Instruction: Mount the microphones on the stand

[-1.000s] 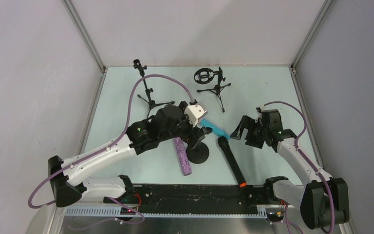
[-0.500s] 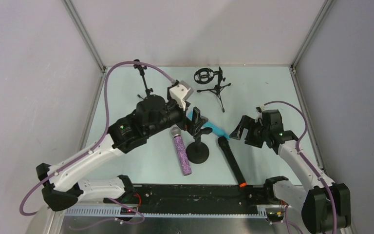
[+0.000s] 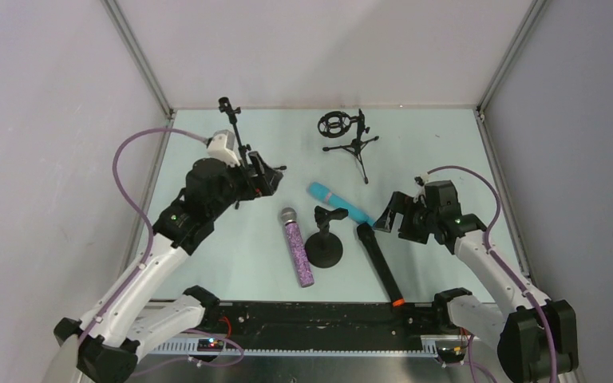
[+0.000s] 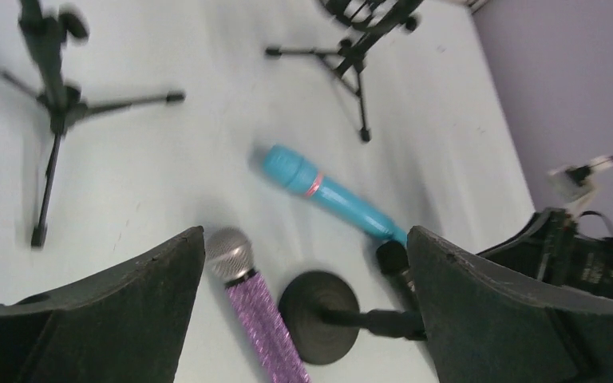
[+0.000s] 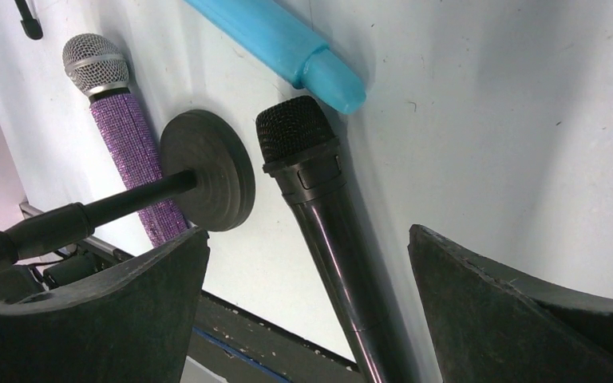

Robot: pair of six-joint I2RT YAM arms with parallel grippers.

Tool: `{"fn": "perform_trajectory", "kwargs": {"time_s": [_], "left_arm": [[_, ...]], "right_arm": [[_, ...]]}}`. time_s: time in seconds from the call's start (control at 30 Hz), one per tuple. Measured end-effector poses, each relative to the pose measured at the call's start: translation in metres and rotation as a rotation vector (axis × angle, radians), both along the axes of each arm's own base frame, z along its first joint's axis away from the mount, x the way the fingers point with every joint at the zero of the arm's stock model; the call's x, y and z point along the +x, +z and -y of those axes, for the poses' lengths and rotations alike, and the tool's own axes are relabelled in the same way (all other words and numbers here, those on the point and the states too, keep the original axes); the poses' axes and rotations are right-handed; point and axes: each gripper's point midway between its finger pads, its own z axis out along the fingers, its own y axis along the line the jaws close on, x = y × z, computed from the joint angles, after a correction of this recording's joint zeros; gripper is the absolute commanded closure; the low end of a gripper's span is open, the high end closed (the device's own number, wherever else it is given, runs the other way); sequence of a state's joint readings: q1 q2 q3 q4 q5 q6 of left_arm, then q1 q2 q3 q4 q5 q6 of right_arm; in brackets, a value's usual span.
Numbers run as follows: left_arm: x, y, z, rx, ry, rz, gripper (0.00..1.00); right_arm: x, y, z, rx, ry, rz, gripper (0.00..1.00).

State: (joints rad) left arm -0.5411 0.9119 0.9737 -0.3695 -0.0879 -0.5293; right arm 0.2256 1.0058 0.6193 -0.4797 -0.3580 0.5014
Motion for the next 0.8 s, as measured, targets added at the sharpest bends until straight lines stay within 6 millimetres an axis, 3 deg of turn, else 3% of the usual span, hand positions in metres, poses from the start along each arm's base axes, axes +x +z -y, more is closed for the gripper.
{"fn": "perform_trajectory", "kwargs": {"time_s": [0.13,0.27,0.63,0.8], "left_arm": [[-0.003,-0.052,-0.01,-0.018,0.026,-0.14,0.0],[-0.012,-0.09,-0.014,-0.023,0.029,-0.244,0.0],[-0.031,-0.151,-0.023,-0.043,0.083,-0.412,0.0],[-0.037,-0.169,-0.032,-0.049,0.144,-0.452,0.0]], "right_arm": [[-0.002,-0.002,-0.004,-0.009,0.015,-0.003,0.0],[-0.005,-0.004,-0.008,-0.018,0.032,-0.009,0.0],[-0.015,-0.01,-0.015,-0.061,0.065,-0.014,0.0],[-0.023,-0.019,-0.015,-0.073,0.06,-0.036,0.0]]}}
